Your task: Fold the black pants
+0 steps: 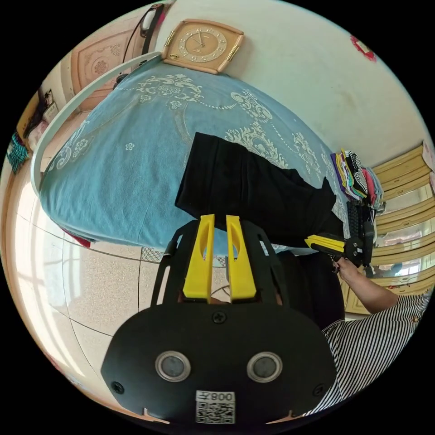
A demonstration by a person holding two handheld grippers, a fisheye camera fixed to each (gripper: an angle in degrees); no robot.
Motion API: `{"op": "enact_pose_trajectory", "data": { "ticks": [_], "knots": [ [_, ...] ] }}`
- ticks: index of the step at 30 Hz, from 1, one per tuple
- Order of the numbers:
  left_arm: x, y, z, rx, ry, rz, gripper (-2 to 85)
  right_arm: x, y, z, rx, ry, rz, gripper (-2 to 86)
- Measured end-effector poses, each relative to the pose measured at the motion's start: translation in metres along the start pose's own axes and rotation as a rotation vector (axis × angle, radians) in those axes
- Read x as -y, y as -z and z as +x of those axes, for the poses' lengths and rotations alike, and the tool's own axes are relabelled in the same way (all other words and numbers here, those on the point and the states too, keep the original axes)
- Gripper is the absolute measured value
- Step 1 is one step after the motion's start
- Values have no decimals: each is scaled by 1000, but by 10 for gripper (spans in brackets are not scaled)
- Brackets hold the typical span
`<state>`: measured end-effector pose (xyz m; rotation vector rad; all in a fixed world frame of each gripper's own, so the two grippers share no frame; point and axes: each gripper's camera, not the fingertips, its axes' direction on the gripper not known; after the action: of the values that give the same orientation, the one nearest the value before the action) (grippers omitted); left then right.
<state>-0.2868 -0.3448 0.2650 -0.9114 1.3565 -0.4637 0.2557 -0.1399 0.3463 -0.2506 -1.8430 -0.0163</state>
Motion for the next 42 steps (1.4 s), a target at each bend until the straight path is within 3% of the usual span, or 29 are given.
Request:
{"op": "enact_pose_trajectory", "data": {
  "ticks": [6, 10, 14, 20, 25, 29, 34, 42],
  "knots": [
    [8, -25, 0, -151, -95, 17, 22, -12, 27, 7, 55, -16, 18, 18],
    [25, -81, 42, -208, -295, -121, 11, -22, 39, 9, 84, -34, 29, 20],
    [34, -147, 40, -142, -362, -320, 4, -32, 60, 15, 145, -62, 38, 15],
    [40, -161, -4, -167, -339, -298, 2, -47, 102, 32, 270, -154, 92, 4],
    [48, -166, -3, -171, -423, -216, 2, -41, 126, 45, 260, -238, 135, 3],
    [55, -220, -10, -128, -451, -366, 4, -43, 130, 43, 285, -269, 103, 3],
    [65, -224, -29, -225, -453, -271, 12, -48, 178, 53, 284, -324, 141, 7],
    [106, -278, 4, -235, -648, -257, 54, -40, 258, 173, 182, -663, 219, 64]
  ]
}}
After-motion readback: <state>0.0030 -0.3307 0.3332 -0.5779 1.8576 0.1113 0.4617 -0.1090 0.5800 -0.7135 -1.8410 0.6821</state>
